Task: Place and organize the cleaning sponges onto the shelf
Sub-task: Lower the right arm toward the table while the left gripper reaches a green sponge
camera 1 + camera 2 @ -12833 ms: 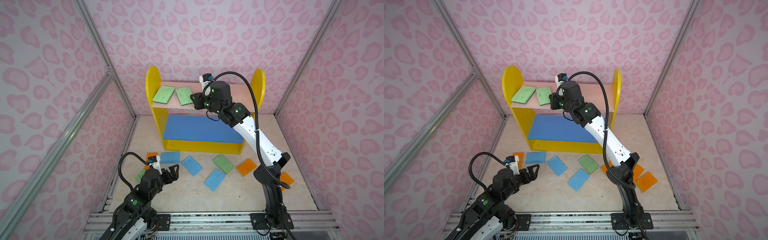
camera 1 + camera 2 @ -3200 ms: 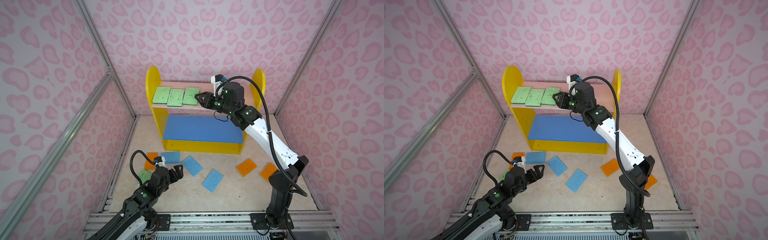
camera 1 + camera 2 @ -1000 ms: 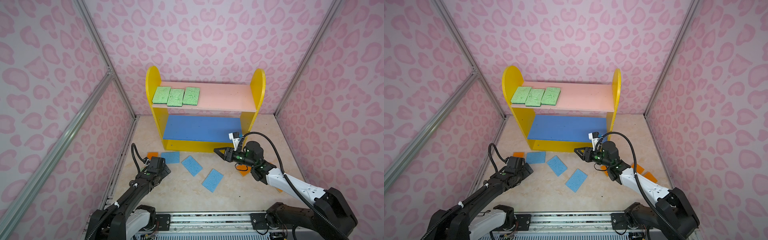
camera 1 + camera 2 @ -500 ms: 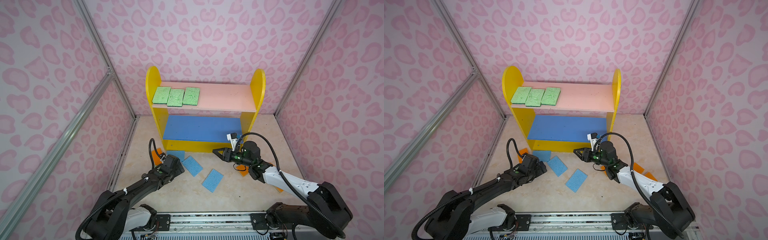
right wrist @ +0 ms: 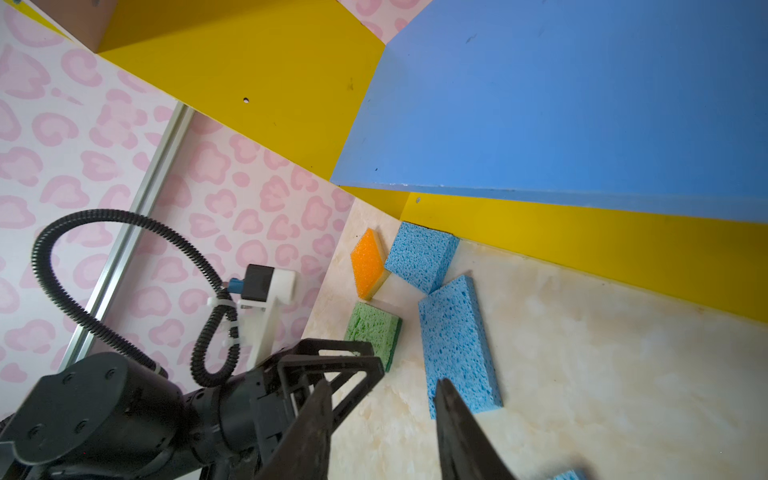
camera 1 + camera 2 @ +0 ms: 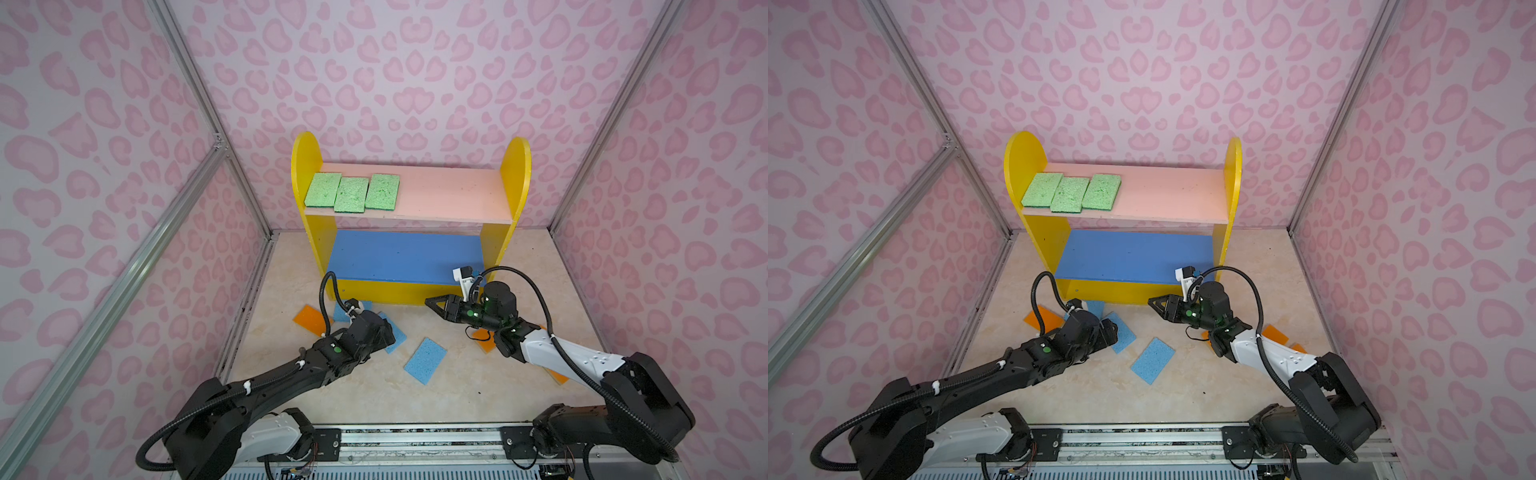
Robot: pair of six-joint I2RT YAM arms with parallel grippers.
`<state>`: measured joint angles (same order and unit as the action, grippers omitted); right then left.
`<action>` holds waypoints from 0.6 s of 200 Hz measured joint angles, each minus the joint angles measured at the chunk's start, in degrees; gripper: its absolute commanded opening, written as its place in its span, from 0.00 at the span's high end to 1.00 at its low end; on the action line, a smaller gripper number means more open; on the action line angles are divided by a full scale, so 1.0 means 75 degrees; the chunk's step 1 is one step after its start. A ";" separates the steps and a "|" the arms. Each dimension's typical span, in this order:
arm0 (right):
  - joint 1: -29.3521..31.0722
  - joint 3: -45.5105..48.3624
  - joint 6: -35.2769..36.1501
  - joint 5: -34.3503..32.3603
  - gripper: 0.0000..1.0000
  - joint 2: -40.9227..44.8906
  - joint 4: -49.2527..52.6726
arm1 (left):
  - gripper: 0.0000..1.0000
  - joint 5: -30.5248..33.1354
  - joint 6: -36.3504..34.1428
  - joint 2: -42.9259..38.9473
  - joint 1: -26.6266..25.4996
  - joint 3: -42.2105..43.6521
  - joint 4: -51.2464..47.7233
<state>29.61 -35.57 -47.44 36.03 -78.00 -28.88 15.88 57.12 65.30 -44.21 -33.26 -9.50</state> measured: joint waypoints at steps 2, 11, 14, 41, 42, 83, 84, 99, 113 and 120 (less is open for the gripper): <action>0.0003 0.0000 0.0000 0.0003 0.58 -0.0029 -0.0003 | 0.12 0.0020 0.0003 -0.0087 0.0015 0.0035 -0.0032; 0.0006 0.0000 0.0000 0.0000 0.58 -0.0087 -0.0006 | 0.13 0.0070 0.0009 -0.0522 0.0140 0.0256 -0.0140; 0.0012 0.0000 0.0000 0.0000 0.58 -0.0108 -0.0003 | 0.13 0.0096 0.0009 -0.0673 0.0207 0.0353 -0.0166; 0.0175 -0.0117 0.0009 -0.0044 0.58 -0.0297 -0.0003 | 0.13 0.0137 0.0029 -0.2221 0.1131 0.1329 -0.0641; 0.0184 -0.0122 0.0009 -0.0047 0.58 -0.0303 -0.0003 | 0.13 0.0137 0.0029 -0.2291 0.1192 0.1367 -0.0673; 0.0708 -0.0396 0.0035 -0.0219 0.58 -0.0679 -0.0041 | 0.13 -0.0178 -0.0256 -0.3442 0.2868 0.2034 -0.1078; 0.0743 -0.0405 0.0035 -0.0219 0.58 -0.0705 -0.0052 | 0.13 -0.0178 -0.0256 -0.3442 0.2868 0.2034 -0.1078; 0.0918 -0.0437 0.0029 -0.0297 0.58 -0.0845 -0.0076 | 0.13 -0.0300 -0.0449 -0.3445 0.3337 0.2075 -0.1105; 0.1090 -0.0437 0.0020 -0.0356 0.58 -0.0985 -0.0105 | 0.12 -0.0382 -0.0557 -0.3378 0.3832 0.2122 -0.1110; 0.1169 -0.0434 0.0000 -0.0434 0.58 -0.1043 -0.0114 | 0.12 -0.0466 -0.0647 -0.3331 0.4030 0.2162 -0.1096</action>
<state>38.37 -38.83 -47.44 32.77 -85.82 -29.74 12.38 52.27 40.32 -13.98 -17.04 -17.72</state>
